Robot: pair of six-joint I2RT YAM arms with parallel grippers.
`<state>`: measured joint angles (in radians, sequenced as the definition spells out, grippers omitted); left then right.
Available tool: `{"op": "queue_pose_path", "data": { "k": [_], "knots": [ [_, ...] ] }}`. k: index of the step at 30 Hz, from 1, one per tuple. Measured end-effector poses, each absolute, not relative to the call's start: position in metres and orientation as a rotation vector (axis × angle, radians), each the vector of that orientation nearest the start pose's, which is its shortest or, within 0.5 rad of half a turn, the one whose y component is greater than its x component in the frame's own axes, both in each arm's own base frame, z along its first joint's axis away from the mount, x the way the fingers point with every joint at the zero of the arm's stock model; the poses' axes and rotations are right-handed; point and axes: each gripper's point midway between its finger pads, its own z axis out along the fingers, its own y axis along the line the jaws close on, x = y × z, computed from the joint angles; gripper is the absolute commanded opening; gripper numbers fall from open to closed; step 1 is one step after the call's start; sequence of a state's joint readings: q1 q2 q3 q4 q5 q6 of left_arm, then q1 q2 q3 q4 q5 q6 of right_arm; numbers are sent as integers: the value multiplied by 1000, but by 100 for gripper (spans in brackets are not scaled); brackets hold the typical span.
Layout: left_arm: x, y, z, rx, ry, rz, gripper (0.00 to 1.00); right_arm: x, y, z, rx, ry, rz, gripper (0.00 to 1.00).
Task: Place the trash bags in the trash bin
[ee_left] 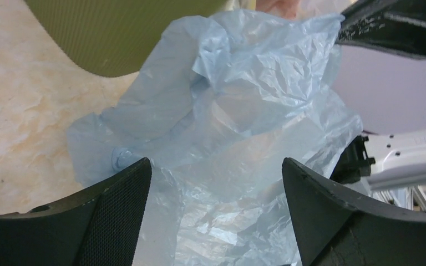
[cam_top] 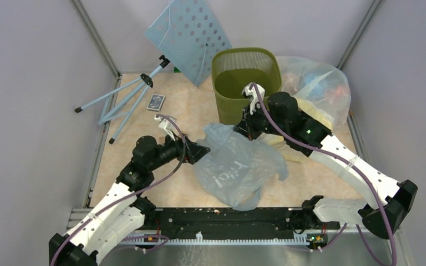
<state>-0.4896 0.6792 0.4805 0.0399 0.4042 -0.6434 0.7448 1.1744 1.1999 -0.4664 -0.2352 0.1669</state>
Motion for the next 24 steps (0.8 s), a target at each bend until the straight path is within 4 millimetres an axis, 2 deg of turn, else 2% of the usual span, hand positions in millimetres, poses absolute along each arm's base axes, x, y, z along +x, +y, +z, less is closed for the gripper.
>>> {"op": "queue_pose_path", "data": {
  "k": [4,6,9,11,13,16,18,20,24],
  "knots": [
    [208,-214,215,255,1877,-1107,96,234,280,281,-750,1965,801,0],
    [218,-202,217,183,1902,-1007,96,234,278,279,-748,1972,787,0],
    [234,-171,216,-15,1926,-830,95,238,274,278,-728,1983,750,0],
    [237,-149,202,-168,1968,-728,96,242,270,279,-708,1985,722,0],
    [234,-135,184,-289,2007,-679,98,243,267,282,-692,1978,706,0],
    [222,-129,150,-338,2071,-664,98,244,263,287,-675,1964,691,0],
    [209,-137,137,-262,2093,-723,98,244,262,289,-672,1957,690,0],
    [199,-153,150,-121,2018,-848,98,244,262,291,-671,1952,693,0],
    [191,-170,212,113,1729,-975,97,242,264,291,-679,1953,704,0]
  ]
}}
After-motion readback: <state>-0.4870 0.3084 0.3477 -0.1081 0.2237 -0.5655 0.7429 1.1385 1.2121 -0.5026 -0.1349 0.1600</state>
